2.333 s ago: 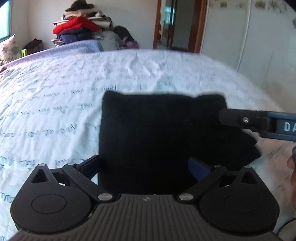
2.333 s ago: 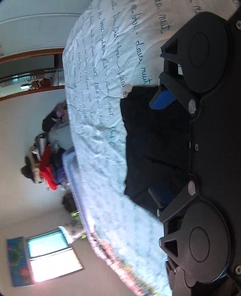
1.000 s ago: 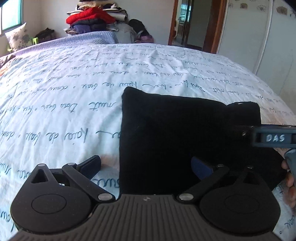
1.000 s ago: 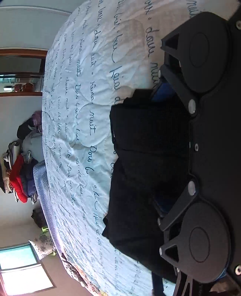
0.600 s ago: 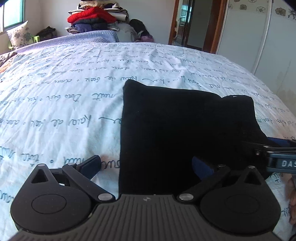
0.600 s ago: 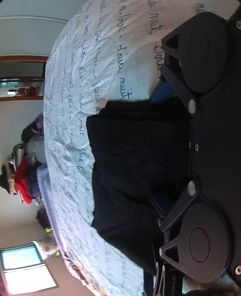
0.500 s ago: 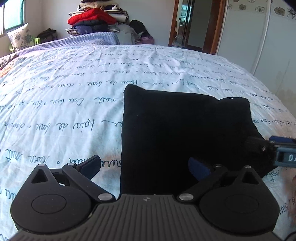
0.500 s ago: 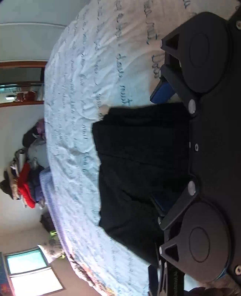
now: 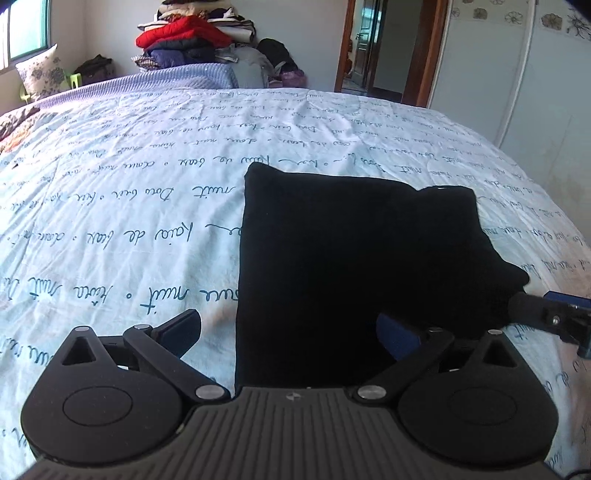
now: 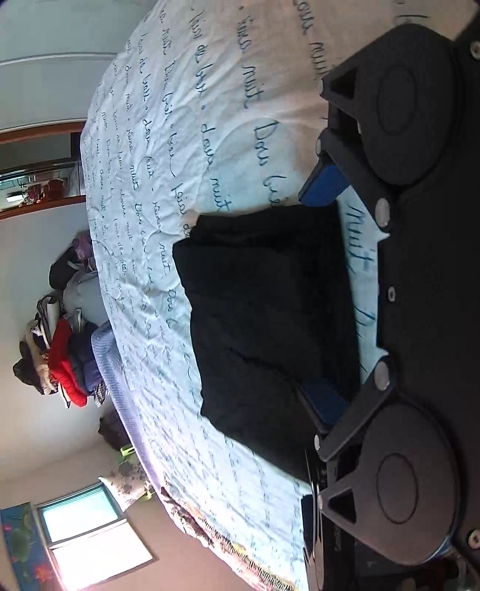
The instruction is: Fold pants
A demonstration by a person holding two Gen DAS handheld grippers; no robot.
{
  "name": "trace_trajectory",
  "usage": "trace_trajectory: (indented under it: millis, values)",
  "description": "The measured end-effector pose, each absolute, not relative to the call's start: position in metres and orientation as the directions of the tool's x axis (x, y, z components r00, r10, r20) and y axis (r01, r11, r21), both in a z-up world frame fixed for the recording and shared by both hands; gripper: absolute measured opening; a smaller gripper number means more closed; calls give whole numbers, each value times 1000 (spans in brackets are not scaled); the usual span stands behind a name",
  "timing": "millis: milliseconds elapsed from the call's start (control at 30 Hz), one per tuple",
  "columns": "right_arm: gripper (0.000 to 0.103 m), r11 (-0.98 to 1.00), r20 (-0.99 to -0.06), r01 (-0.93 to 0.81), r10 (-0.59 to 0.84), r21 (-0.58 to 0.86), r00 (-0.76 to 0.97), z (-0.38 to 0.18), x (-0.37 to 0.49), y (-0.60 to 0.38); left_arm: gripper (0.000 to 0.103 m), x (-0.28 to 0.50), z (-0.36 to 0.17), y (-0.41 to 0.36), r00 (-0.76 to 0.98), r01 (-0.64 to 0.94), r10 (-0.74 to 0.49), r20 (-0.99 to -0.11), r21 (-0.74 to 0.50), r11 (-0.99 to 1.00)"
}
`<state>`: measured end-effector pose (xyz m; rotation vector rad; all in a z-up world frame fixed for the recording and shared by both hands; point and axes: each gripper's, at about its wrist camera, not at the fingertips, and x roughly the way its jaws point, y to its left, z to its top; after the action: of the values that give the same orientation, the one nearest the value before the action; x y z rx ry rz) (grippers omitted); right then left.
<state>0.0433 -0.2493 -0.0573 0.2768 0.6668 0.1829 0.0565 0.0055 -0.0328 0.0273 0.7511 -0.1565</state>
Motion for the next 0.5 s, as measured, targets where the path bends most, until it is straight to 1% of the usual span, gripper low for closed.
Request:
trace_trajectory:
  millis: [200, 400, 500]
  values:
    - [103, 944, -580, -109, 279, 310, 766, -58, 14, -240, 102, 31, -28, -2, 703, 180, -130, -699, -1, 984]
    - [103, 939, -554, -122, 291, 322, 780, -52, -8, -238, 102, 3, -25, 7, 702, 172, -147, -697, -34, 985]
    - [103, 946, -542, -121, 275, 302, 794, -48, -19, -235, 102, -9, -23, 8, 716, 166, -137, -684, -23, 986]
